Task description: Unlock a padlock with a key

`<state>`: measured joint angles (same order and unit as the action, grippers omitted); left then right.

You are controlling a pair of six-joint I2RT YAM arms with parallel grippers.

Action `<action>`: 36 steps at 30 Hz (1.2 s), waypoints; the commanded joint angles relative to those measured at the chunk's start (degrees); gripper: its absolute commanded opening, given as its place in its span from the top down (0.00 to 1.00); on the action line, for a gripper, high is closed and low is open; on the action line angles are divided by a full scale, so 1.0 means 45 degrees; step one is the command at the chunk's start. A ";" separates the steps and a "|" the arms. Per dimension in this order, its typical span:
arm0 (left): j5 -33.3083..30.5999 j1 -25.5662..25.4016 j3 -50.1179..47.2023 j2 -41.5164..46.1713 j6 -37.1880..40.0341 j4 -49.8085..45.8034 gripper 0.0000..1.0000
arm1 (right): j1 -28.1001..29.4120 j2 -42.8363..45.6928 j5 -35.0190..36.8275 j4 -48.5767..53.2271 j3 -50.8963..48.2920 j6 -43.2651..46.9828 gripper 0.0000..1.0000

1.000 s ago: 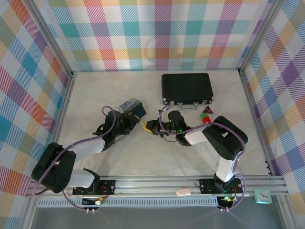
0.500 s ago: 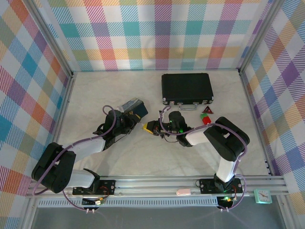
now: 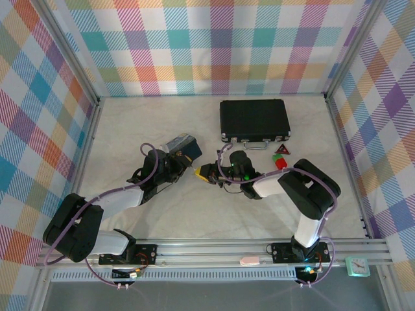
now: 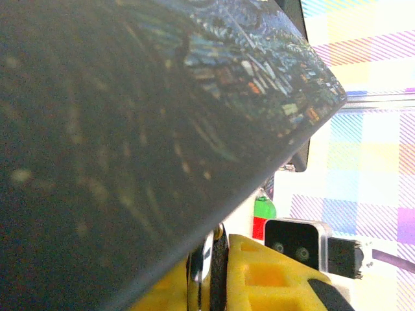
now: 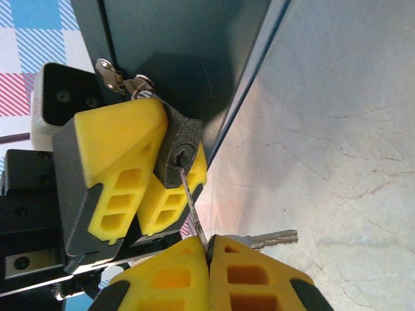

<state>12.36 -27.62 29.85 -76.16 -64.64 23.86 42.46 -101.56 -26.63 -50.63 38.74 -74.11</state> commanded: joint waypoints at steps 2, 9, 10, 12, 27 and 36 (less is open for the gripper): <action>0.0095 -0.0172 0.0284 0.0036 0.0332 0.0588 1.00 | 0.0116 0.0851 0.0157 0.0189 0.0025 0.0578 1.00; 0.0105 -0.0201 0.0318 0.0105 0.0303 0.0616 1.00 | 0.0116 0.0789 0.0123 0.0292 0.0113 0.0670 1.00; 0.0080 -0.0201 0.0322 0.0123 0.0286 0.0618 1.00 | 0.0131 0.0667 0.0076 0.0191 0.0137 0.0619 1.00; 0.0013 -0.0209 0.0300 0.0211 0.0254 0.0552 1.00 | 0.0145 0.0485 0.0065 0.0139 0.0090 0.0511 1.00; 0.3297 0.0904 0.0430 -0.1103 -0.0025 0.2236 1.00 | 0.0068 0.1192 0.0361 0.1394 -0.0722 0.1816 1.00; 0.4206 0.1565 0.0844 -0.0353 0.1159 0.0373 1.00 | -0.0202 0.1259 0.0266 0.0566 -0.0931 0.2017 1.00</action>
<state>27.90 -21.17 31.14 -80.14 -62.28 26.92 41.95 -97.62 -25.34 -44.93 34.89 -66.61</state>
